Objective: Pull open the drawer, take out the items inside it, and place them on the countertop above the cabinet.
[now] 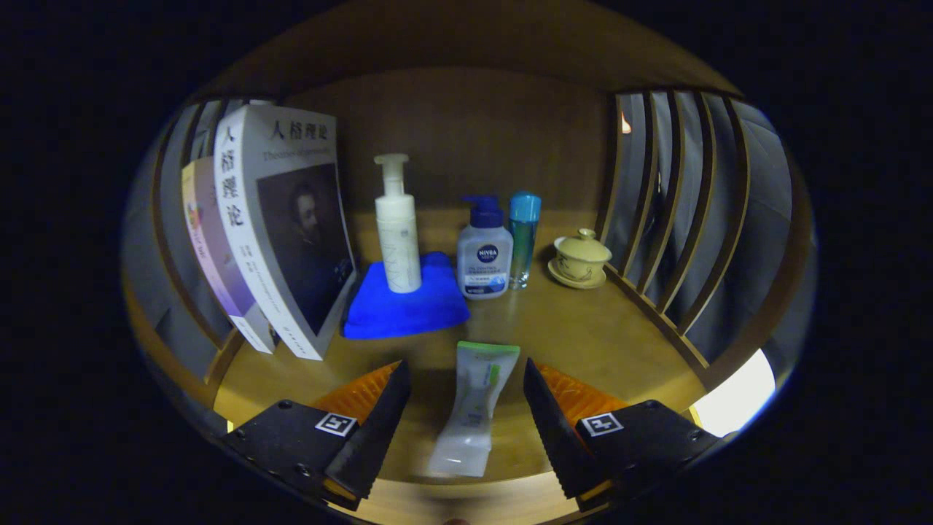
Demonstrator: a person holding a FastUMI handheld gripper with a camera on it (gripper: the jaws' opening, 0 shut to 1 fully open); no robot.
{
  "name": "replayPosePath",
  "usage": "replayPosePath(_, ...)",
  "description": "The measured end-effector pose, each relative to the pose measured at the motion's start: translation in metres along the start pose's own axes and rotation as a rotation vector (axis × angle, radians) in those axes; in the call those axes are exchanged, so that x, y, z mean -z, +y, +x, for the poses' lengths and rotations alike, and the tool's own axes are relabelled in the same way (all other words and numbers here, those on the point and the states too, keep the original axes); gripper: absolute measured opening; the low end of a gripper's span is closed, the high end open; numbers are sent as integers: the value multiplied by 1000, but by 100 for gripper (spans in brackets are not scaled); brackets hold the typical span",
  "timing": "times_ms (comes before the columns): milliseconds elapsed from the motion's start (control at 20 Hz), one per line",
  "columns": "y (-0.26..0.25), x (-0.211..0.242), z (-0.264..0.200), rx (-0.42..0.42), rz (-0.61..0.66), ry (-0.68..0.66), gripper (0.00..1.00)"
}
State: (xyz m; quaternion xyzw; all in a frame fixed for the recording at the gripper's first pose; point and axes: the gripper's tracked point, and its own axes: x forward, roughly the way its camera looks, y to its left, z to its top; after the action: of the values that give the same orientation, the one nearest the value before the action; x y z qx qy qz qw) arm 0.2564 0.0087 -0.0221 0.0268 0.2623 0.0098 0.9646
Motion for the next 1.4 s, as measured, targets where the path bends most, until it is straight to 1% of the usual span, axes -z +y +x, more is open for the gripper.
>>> replayPosePath(250,1,-11,-42,10,-13,-123,97)
replayPosePath(500,-3,-10,-82,24,-2,-197,97)
replayPosePath(750,-4,6,-115,21,-23,-258,96)
replayPosePath(1050,-7,28,-148,11,-7,-319,97)
replayPosePath(1400,1,58,-185,-57,3,-416,96)
